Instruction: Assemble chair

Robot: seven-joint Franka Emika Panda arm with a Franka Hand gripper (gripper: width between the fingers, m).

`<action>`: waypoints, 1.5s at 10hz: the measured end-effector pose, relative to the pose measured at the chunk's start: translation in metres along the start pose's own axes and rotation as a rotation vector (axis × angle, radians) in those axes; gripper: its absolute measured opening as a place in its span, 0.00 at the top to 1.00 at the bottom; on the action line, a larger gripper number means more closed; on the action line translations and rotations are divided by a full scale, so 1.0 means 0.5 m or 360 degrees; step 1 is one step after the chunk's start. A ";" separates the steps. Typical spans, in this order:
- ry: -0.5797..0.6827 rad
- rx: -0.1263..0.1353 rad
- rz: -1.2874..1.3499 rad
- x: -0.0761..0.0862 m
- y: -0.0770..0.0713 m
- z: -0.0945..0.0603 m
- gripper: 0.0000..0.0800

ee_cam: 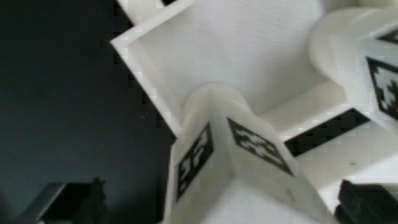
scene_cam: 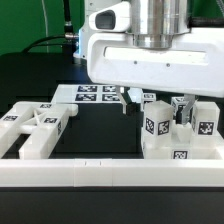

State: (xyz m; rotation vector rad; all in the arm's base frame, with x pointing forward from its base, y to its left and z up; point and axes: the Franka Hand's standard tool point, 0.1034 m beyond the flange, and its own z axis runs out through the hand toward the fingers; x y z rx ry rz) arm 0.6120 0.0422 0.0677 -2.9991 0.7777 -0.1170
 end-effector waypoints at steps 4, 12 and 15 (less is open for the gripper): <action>0.0004 -0.0019 -0.0546 0.003 0.005 0.000 0.19; -0.0001 -0.0075 -0.1255 0.008 0.015 0.000 0.19; -0.0002 -0.0075 -0.1255 0.008 0.015 0.001 0.53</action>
Offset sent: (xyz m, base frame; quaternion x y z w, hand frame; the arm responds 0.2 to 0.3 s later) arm -0.0004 0.0068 0.0012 -0.0142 0.0008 -0.2018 0.9793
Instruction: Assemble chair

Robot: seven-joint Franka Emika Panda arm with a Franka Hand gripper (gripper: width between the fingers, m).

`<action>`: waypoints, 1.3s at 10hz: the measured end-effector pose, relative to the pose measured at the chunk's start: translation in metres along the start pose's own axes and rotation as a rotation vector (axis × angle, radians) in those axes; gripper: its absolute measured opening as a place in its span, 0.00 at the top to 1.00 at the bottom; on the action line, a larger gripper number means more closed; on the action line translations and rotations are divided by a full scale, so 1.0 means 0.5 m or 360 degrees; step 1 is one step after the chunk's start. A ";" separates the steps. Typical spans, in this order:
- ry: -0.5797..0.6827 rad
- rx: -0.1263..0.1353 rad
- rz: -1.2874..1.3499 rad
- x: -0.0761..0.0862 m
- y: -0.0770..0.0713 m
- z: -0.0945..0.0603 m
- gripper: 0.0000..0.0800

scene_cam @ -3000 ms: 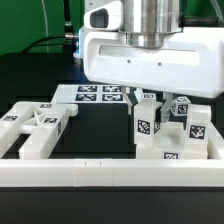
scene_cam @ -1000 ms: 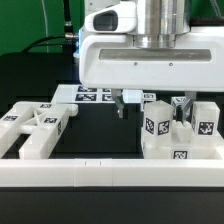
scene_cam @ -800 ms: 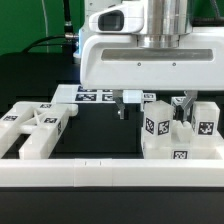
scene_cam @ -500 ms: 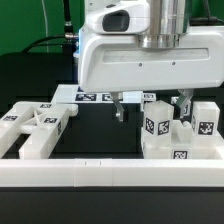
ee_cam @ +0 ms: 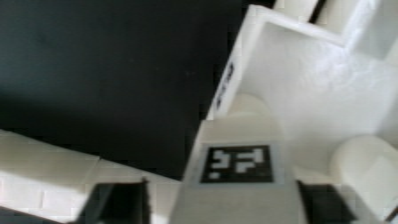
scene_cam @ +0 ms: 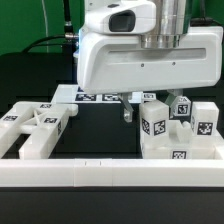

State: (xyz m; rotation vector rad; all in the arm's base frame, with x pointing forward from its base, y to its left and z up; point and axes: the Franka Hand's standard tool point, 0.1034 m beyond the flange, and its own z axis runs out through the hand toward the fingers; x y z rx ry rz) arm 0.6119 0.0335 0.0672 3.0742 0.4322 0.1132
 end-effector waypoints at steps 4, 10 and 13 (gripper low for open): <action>-0.0002 0.0001 0.0211 -0.001 0.000 0.001 0.64; -0.0003 0.0015 0.1041 0.000 -0.008 0.003 0.64; -0.0007 0.0027 0.1507 0.002 -0.015 0.003 0.64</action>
Offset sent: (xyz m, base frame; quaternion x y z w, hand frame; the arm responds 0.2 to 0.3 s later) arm 0.0000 0.0000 0.0000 0.0000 0.0000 0.1296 0.9916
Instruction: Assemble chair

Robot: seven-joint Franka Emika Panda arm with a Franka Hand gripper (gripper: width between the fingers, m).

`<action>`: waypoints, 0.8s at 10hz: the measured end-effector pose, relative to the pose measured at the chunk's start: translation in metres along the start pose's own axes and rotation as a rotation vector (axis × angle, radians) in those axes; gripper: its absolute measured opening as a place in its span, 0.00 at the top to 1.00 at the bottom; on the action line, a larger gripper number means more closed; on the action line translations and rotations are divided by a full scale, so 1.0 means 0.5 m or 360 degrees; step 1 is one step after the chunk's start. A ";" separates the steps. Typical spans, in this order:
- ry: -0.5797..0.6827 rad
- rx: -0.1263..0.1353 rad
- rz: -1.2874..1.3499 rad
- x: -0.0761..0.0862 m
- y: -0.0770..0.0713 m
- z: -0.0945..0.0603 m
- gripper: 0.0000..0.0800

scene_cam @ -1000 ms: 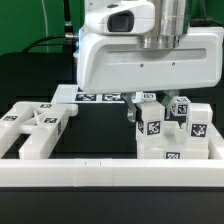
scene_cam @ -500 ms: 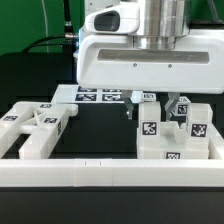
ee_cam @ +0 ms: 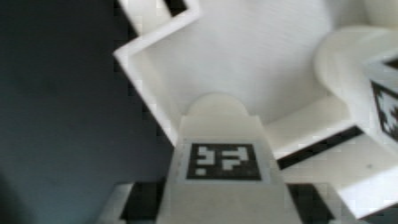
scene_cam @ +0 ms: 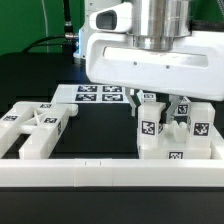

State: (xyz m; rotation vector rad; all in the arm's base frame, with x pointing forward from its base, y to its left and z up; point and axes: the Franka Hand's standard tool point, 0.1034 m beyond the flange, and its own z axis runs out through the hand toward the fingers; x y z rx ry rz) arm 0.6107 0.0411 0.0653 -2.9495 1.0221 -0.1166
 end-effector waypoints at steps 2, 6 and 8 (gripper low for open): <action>-0.0018 0.0013 0.0400 -0.004 -0.005 0.000 0.64; -0.0038 0.0029 0.0969 -0.004 -0.010 0.001 0.64; -0.0038 0.0029 0.0966 -0.004 -0.010 0.002 0.64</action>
Offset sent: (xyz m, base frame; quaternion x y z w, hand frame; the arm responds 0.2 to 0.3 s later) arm 0.0039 0.0007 -0.0043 -0.0055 -0.0065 0.2036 0.9790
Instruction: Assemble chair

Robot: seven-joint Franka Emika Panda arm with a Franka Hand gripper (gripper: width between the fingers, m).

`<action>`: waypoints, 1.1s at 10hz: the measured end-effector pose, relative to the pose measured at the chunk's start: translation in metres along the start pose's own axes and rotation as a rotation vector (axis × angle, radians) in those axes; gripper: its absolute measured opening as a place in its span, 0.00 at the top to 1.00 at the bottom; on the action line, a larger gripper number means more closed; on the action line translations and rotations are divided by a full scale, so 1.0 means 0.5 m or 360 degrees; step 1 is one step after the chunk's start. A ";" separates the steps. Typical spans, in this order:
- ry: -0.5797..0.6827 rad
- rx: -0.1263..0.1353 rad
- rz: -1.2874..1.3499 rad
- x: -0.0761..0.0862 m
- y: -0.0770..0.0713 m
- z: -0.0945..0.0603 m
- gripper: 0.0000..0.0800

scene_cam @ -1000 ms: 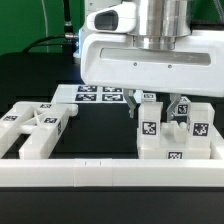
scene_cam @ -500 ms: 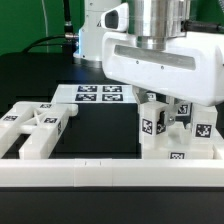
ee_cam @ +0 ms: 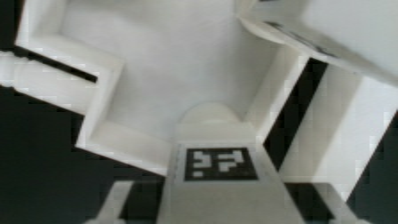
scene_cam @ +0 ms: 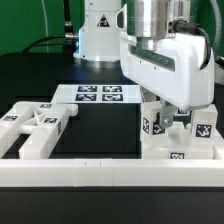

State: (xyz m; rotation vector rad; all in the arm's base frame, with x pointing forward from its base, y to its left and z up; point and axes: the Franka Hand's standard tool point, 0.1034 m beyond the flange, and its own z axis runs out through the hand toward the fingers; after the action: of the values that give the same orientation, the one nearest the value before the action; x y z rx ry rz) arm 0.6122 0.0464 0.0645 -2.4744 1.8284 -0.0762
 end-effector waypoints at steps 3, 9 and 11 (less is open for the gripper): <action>0.0002 0.0001 -0.0239 0.000 0.000 -0.001 0.28; 0.0011 0.0007 -0.1152 0.000 -0.004 -0.002 0.19; 0.0019 -0.0003 -0.1376 -0.001 -0.004 -0.002 0.19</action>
Offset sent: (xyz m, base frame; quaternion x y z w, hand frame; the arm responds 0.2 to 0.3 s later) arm -0.0029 0.0044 0.0051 0.0065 -0.0003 -0.2048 0.9788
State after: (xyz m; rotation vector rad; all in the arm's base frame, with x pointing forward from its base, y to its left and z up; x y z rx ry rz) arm 0.6138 0.0475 0.0656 -3.0453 0.6310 -0.1241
